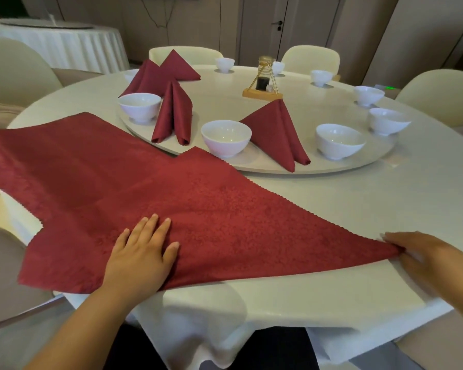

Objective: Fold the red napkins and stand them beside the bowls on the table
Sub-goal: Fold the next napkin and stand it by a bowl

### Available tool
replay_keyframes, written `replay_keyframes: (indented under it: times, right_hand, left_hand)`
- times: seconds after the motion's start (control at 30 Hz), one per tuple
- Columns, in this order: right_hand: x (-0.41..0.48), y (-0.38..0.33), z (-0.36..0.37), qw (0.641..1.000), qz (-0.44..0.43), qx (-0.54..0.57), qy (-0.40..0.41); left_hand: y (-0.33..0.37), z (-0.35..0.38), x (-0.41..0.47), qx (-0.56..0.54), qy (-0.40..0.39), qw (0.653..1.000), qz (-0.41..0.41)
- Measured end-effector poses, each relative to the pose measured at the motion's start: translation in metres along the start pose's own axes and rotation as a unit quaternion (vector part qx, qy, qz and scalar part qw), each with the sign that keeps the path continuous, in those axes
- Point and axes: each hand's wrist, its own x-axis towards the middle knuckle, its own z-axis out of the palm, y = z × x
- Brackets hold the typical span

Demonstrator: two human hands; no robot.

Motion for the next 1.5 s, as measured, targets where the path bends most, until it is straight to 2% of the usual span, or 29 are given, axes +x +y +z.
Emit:
replay_keyframes:
  times: [0.03,0.1,0.2,0.33,0.5,0.6,0.73,0.8,0.93,1.07,1.13,1.33,1.5]
  right_hand:
    - [0.002,-0.004,-0.005,1.000,0.002,0.021,0.011]
    - [0.008,-0.008,-0.013,0.998,-0.048,0.040,0.032]
    - [0.021,-0.013,-0.022,0.994,-0.095,0.053,-0.004]
    - [0.030,-0.010,-0.021,0.989,-0.082,0.041,-0.119]
    - [0.033,-0.001,-0.010,0.989,-0.077,0.032,-0.119]
    - [0.031,0.008,-0.016,0.984,-0.065,0.057,-0.153]
    - [0.031,-0.017,-0.036,0.986,-0.089,0.104,-0.098]
    - [0.039,-0.021,-0.038,0.980,-0.082,0.164,-0.077]
    - [0.058,-0.041,-0.052,0.946,-0.044,0.318,-0.047]
    - [0.085,-0.078,-0.060,0.927,0.000,0.375,-0.010]
    - [0.107,-0.102,-0.057,0.916,-0.015,0.401,-0.011]
    - [0.172,-0.180,-0.029,0.938,-0.065,0.340,0.030]
    - [0.220,-0.252,0.005,0.983,-0.139,0.121,0.025]
  left_hand:
    - [0.000,0.001,0.000,0.000,0.007,1.000,0.003]
    - [0.001,0.000,0.000,0.010,0.002,1.000,-0.001]
    - [-0.001,0.003,0.001,0.019,0.010,1.000,0.010]
    - [-0.002,0.004,0.002,0.051,0.014,0.999,0.005]
    - [-0.005,0.009,0.004,0.078,0.045,0.995,0.039]
    - [-0.006,0.010,0.005,0.083,0.065,0.993,0.049]
    - [-0.006,0.010,0.005,0.089,0.080,0.991,0.057]
    - [-0.005,0.010,0.005,0.091,0.091,0.990,0.058]
    - [-0.006,0.012,0.005,0.089,0.108,0.988,0.059]
    - [-0.007,0.014,0.006,0.088,0.111,0.988,0.057]
    - [-0.007,0.016,0.006,0.083,0.111,0.989,0.052]
    - [-0.008,0.019,0.003,0.050,0.129,0.989,0.042]
    - [-0.007,0.016,0.002,0.031,0.127,0.991,0.033]
